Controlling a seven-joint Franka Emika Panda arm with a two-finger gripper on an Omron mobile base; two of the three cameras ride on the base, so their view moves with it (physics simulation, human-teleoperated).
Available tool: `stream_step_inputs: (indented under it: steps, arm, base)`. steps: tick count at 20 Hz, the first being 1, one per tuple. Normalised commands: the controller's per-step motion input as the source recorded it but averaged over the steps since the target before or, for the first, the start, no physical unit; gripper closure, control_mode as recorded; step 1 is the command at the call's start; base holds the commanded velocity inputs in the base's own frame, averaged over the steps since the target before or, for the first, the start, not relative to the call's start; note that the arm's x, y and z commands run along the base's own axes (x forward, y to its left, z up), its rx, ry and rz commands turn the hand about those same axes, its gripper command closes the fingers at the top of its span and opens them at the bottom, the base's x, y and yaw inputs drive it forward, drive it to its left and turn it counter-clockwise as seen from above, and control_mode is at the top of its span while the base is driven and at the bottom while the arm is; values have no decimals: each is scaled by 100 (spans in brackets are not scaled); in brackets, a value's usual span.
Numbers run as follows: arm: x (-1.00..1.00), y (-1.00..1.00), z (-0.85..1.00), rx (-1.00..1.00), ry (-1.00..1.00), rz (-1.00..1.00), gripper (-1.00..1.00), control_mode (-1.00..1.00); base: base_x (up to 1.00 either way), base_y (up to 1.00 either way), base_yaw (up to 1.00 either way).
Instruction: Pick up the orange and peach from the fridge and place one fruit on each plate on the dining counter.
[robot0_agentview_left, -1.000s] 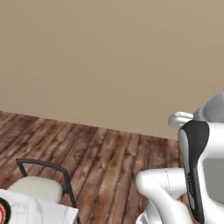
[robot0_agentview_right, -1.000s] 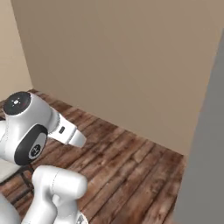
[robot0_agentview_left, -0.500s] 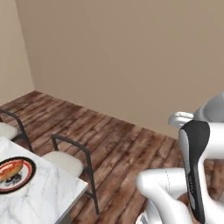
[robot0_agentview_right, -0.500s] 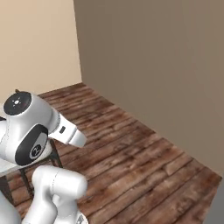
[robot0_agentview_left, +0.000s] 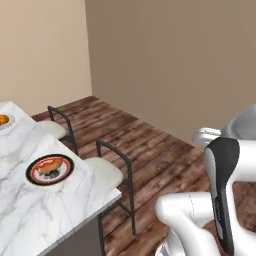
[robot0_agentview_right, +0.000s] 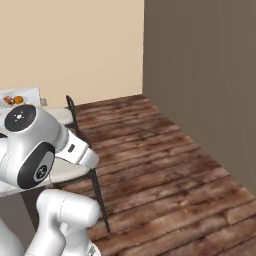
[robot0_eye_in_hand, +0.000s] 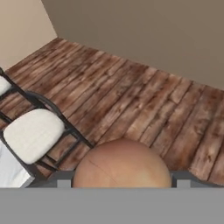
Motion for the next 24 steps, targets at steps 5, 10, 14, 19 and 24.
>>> stream_step_inputs:
  steps: [5, 10, 14, 19, 24]
  arm:
    - [0, 0, 0, 0, 0, 0, 100, 100]
    - [0, 0, 0, 0, 0, 0, 100, 100]
    - [0, 0, 0, 0, 0, 0, 100, 100]
    - [0, 0, 0, 0, 0, 0, 100, 100]
    - [0, 0, 0, 0, 0, 0, 100, 100]
  base:
    - [-8, 32, 48]
    - [0, 37, 38]
    - [6, 36, 25]
    - [27, 37, 25]
    - [42, 48, 35]
